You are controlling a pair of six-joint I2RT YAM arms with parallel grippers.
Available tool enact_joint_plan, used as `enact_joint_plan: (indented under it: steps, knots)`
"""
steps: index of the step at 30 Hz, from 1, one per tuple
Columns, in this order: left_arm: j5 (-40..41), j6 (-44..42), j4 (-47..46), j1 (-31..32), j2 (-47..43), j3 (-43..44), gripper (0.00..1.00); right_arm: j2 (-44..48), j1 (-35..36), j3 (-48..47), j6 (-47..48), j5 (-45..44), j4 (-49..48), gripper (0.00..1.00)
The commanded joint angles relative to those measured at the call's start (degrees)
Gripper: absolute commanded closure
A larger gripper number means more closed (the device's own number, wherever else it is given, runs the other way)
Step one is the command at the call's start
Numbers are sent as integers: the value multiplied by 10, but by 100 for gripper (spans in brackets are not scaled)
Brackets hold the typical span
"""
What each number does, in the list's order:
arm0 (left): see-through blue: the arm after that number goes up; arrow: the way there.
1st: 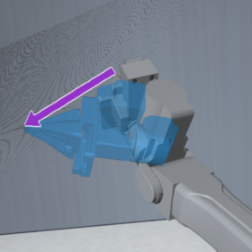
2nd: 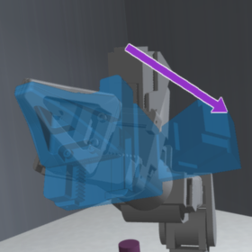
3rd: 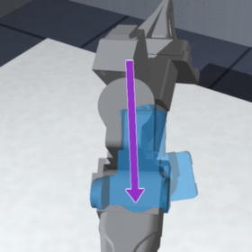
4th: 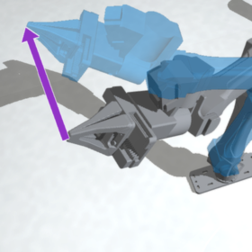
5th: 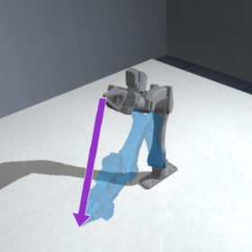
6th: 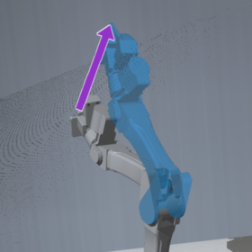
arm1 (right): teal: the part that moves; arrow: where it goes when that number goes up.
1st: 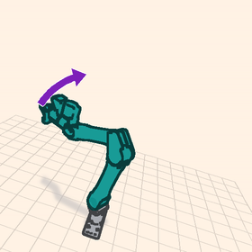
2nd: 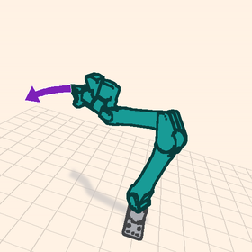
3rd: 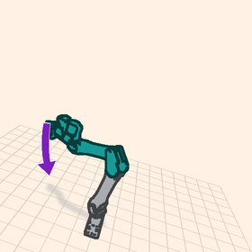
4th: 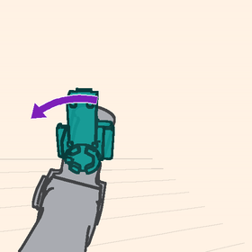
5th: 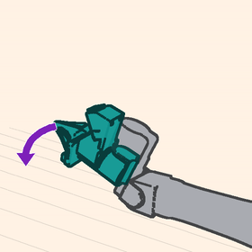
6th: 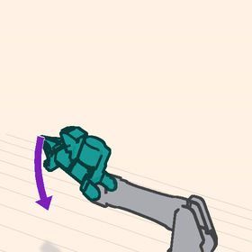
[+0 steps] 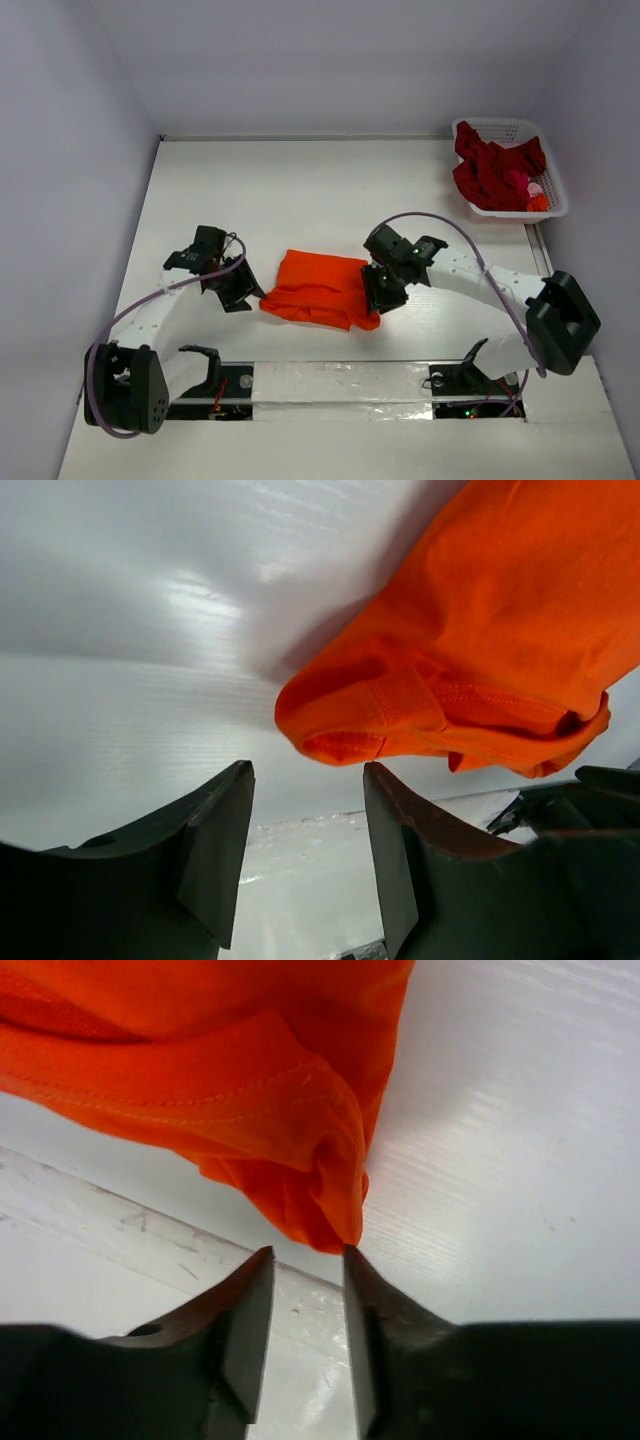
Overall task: Fold and stack the t-shirts
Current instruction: Fold the long partially folded tshirt into a neat square, then smooth out wrinkles on the folded tshirt
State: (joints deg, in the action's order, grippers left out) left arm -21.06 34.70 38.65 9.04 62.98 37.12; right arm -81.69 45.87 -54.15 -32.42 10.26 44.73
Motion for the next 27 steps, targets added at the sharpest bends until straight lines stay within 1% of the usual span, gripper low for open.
enact_joint_plan:
  steps: [1,2,3,4,5,6,7,11,12,14,15,17,21,24,27]
  knots:
    - [14,-8,49,6,-22,37,56,50,8,-2,-16,-20,26,63]
    - [28,-6,59,6,-24,44,58,65,8,-11,-18,-23,32,76]
    - [34,-2,59,12,-32,50,68,72,8,-18,-21,-30,40,82]
    - [39,4,57,12,-36,61,76,75,8,-26,-23,-35,43,87]
    - [42,8,43,12,-37,66,83,76,8,-35,-23,-38,46,98]
    - [39,13,31,12,-36,70,94,73,8,-52,-25,-46,44,100]
    - [36,26,0,12,-33,73,99,66,8,-60,-24,-46,40,100]
    - [4,51,-84,18,14,74,100,-2,8,-103,-9,-51,16,100]
    - [6,54,-96,18,39,79,100,-19,8,-112,-3,-52,11,100]
    - [8,63,-139,32,66,88,100,-78,8,-140,5,-44,-12,100]
    - [8,66,-153,41,73,91,100,-78,8,-147,7,-43,-12,100]
    - [3,70,-190,59,94,98,100,-115,8,-166,10,-38,-28,100]
    - [1,81,-217,92,152,123,100,-157,8,-190,15,-32,-41,100]
    - [3,94,-229,112,167,145,100,-172,8,-200,16,-30,-50,100]
    - [-4,105,-236,118,183,163,100,-183,8,-212,16,-28,-52,100]
